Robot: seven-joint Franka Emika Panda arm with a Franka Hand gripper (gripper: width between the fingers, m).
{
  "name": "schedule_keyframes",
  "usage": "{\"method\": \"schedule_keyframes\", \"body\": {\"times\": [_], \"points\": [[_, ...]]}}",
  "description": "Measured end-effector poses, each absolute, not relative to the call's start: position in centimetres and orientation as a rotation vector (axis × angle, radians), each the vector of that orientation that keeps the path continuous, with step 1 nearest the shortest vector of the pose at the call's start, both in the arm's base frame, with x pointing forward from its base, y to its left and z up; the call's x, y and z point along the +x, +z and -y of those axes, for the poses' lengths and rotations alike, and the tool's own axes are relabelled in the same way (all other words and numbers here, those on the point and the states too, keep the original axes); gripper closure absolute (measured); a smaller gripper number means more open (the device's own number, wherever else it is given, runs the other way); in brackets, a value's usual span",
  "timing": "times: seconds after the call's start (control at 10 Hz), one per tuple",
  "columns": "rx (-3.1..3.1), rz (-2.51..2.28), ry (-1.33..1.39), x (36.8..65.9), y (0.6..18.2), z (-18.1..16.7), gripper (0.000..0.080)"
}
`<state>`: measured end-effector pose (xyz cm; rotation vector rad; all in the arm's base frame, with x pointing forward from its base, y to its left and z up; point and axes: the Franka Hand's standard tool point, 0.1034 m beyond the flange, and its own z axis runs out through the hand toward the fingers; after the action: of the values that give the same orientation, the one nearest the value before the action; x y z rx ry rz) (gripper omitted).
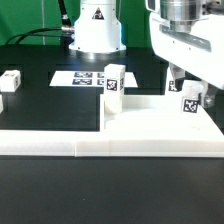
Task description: Assemble square table
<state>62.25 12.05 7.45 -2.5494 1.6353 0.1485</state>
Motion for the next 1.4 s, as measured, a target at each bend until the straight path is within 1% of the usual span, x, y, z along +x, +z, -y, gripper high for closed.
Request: {"method": "schedule_keyframes", "body": {"times": [0.5, 0.7, 0.9, 1.0, 1.1, 1.2, 1.3, 1.4], "points": [[-2.766, -1.204, 0.119, 62.26, 7.38, -12.03, 0.0151], [-2.923, -0.837, 0.051, 62.86, 7.08, -11.80, 0.0151], [-2.929, -0.802, 0.016, 62.94, 6.89, -11.86, 0.0151], [-2.929, -0.801, 0.016, 62.94, 6.88, -11.84, 0.0279], [-2.917, -0.836, 0.018, 62.94, 6.89, -11.87, 0.0428], [-2.889, -0.929, 0.024, 62.94, 6.88, -11.91, 0.0428], [-2.854, -1.031, 0.030, 62.94, 6.88, -11.92, 0.0509], [-2.836, -1.079, 0.033, 62.94, 6.88, -11.92, 0.0509]]}}
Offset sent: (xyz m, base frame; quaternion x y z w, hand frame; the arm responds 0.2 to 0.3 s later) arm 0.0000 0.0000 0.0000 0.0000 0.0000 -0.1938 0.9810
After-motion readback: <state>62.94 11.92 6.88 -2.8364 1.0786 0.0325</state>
